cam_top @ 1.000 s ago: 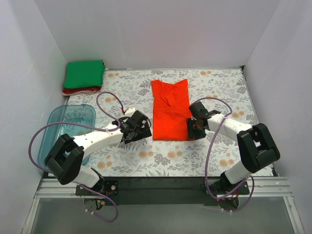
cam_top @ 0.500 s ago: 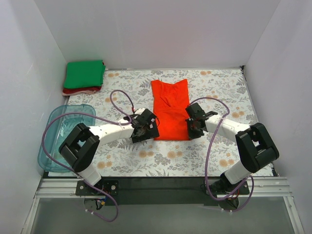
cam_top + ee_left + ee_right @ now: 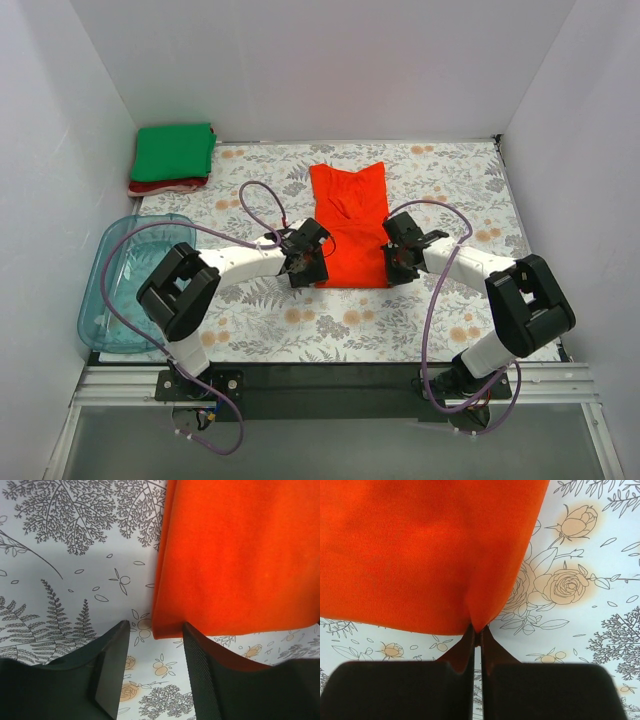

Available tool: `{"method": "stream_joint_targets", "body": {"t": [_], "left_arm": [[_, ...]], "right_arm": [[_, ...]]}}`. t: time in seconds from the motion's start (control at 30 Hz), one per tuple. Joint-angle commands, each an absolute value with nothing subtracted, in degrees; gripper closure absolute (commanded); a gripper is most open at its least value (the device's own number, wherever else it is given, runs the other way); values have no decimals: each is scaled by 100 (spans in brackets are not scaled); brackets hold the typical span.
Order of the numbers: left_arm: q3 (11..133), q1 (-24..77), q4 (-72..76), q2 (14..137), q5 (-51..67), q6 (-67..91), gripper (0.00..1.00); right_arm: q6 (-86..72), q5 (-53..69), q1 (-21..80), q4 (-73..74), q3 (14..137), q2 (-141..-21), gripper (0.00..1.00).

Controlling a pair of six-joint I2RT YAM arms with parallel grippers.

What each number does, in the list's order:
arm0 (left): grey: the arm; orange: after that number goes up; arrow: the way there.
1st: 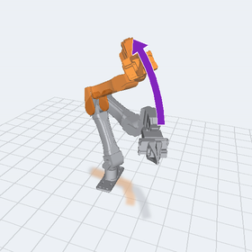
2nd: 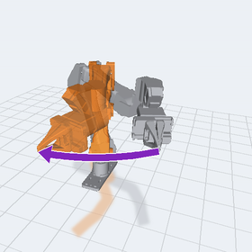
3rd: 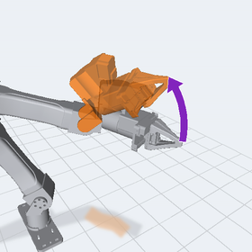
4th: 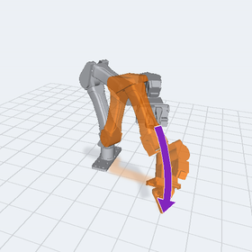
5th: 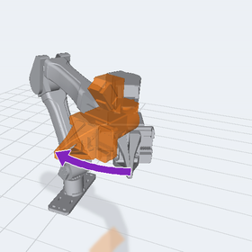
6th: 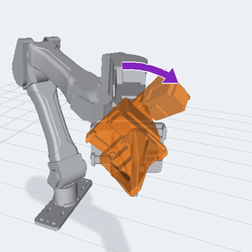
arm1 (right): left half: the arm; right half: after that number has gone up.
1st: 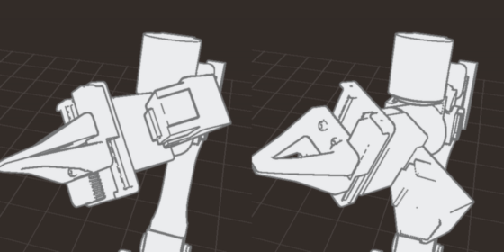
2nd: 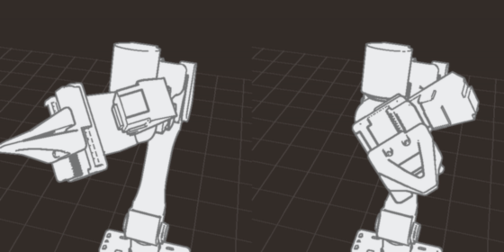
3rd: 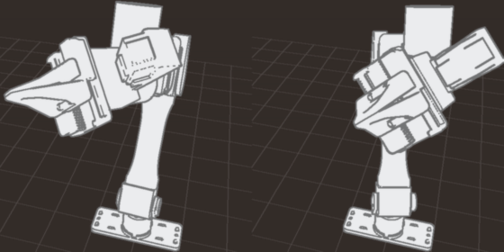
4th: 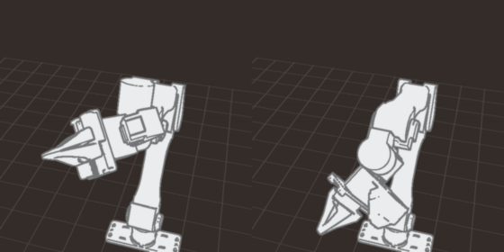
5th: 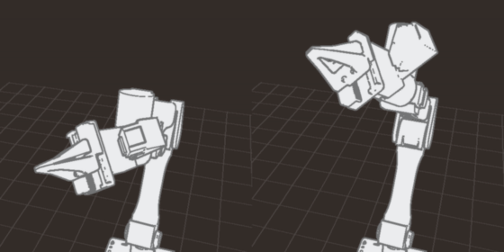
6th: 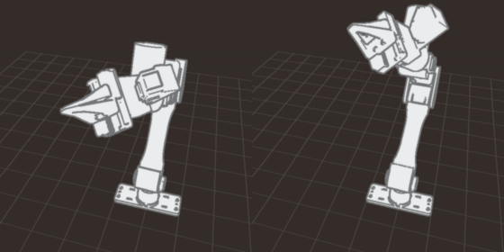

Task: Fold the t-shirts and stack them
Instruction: Fold the tshirt

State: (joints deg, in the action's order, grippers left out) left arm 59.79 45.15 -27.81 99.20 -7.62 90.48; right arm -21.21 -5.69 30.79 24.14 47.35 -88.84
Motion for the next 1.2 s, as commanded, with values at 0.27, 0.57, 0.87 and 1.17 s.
{"method": "stream_joint_targets", "body": {"t": [0.27,0.57,0.87,1.17], "left_arm": [[6530,4605,-3260,10502,-694,8851,56],[6776,4781,-4025,11047,-545,8842,61],[6592,4799,-4148,11083,-370,8798,100],[4870,5509,-5412,8757,386,9218,100]], "right_arm": [[-1855,-659,3111,2602,4087,-9352,99],[-1863,-615,3111,2619,4087,-9158,99],[-1758,-370,3111,2689,4113,-9088,99],[-1591,975,3348,4638,3560,-7675,99]]}}
